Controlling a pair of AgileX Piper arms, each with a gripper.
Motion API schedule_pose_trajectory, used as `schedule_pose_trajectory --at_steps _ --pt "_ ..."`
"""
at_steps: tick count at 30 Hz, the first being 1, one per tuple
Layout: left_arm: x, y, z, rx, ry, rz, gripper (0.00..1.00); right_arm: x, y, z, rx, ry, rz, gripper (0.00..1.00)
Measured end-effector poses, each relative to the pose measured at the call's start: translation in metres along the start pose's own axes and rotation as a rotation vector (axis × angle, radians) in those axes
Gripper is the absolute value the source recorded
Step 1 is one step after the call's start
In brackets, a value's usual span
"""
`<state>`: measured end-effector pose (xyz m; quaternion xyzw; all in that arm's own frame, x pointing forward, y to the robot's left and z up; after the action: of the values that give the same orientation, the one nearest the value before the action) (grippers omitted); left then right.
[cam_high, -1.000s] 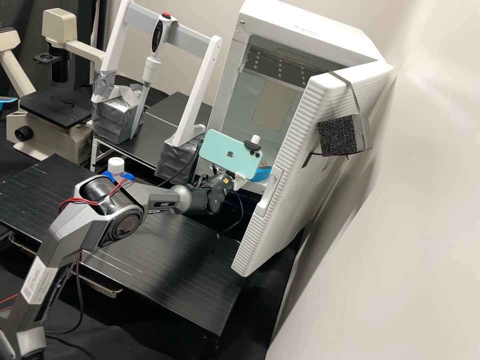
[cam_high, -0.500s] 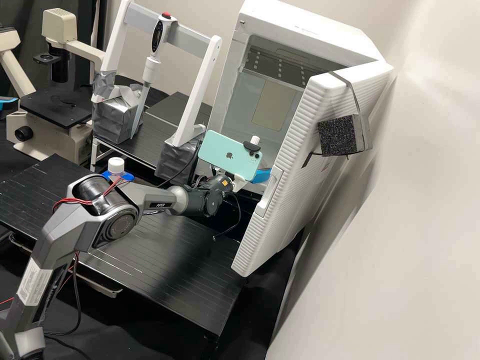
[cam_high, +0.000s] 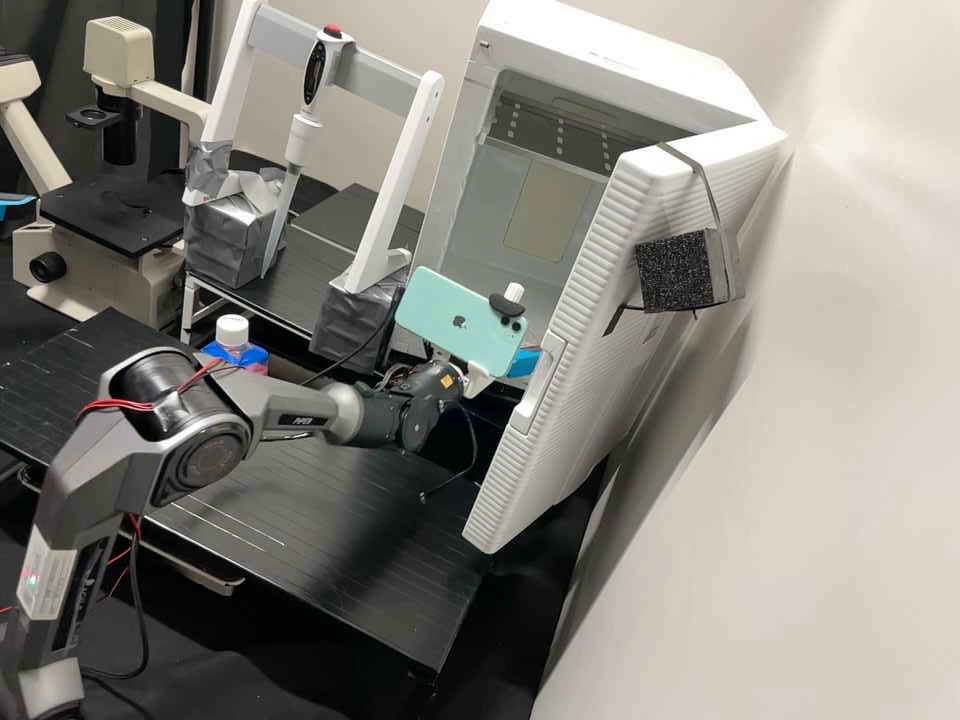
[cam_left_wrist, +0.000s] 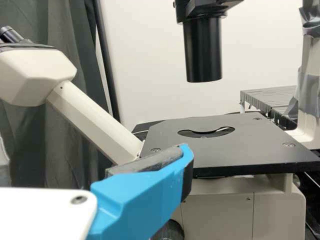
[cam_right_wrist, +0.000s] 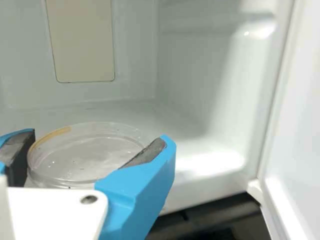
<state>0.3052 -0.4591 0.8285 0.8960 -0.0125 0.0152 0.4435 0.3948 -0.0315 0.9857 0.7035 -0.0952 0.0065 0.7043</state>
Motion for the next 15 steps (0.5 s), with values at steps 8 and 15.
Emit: schedule_pose_trajectory --at_steps 8,15 --pt "0.000 0.000 0.000 0.000 0.000 0.000 1.00 -0.058 0.004 0.009 0.011 0.034 0.059 0.00" --pt "0.000 0.000 0.000 0.000 0.000 0.000 1.00 -0.119 -0.006 0.011 -0.001 0.104 0.079 0.00"
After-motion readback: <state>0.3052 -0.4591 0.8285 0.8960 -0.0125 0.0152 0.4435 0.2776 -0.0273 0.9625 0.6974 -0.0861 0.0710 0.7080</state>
